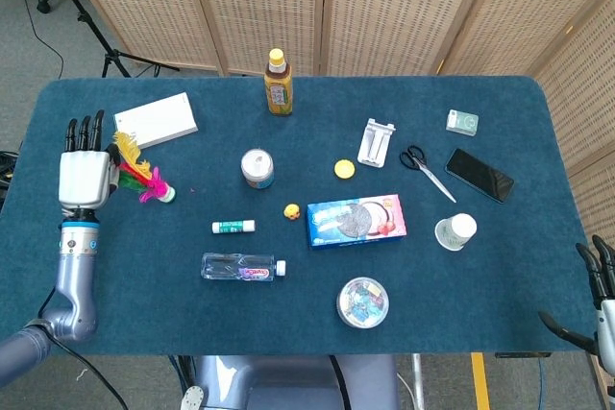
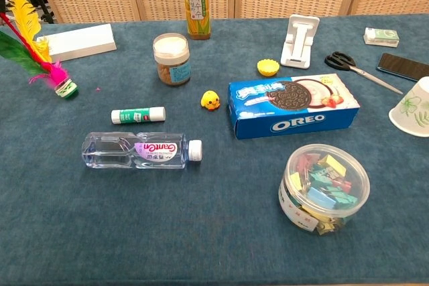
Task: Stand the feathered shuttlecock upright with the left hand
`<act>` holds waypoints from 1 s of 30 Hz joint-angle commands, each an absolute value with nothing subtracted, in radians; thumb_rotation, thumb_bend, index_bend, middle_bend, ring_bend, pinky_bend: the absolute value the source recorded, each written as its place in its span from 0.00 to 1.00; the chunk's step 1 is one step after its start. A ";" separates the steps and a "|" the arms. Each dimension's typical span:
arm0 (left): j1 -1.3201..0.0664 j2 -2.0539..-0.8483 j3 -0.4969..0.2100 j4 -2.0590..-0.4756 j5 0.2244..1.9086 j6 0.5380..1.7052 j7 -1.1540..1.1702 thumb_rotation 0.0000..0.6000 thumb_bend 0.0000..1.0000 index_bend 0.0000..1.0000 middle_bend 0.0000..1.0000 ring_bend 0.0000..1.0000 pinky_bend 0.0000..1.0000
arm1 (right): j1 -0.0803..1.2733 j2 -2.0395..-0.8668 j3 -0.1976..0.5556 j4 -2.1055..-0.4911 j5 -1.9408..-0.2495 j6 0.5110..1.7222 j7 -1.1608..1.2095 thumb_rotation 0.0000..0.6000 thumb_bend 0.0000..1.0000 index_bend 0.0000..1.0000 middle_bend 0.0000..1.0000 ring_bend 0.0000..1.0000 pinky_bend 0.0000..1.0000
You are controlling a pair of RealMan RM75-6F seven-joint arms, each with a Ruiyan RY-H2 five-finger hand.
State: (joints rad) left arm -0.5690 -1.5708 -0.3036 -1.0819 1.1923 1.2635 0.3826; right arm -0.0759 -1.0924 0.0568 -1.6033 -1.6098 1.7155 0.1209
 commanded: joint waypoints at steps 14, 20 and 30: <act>-0.620 -1.595 -0.306 -1.064 1.196 1.246 0.414 1.00 0.44 0.64 0.00 0.00 0.00 | -0.074 -1.089 0.067 -1.594 -1.590 1.707 0.142 1.00 0.00 0.00 0.00 0.00 0.00; -0.631 -1.613 -0.301 -1.031 1.204 1.251 0.406 1.00 0.44 0.64 0.00 0.00 0.00 | -0.072 -1.092 0.070 -1.589 -1.583 1.703 0.144 1.00 0.00 0.00 0.00 0.00 0.00; -0.639 -1.649 -0.286 -0.945 1.245 1.280 0.342 1.00 0.42 0.64 0.00 0.00 0.00 | -0.070 -1.105 0.076 -1.576 -1.587 1.711 0.147 1.00 0.00 0.00 0.00 0.00 0.00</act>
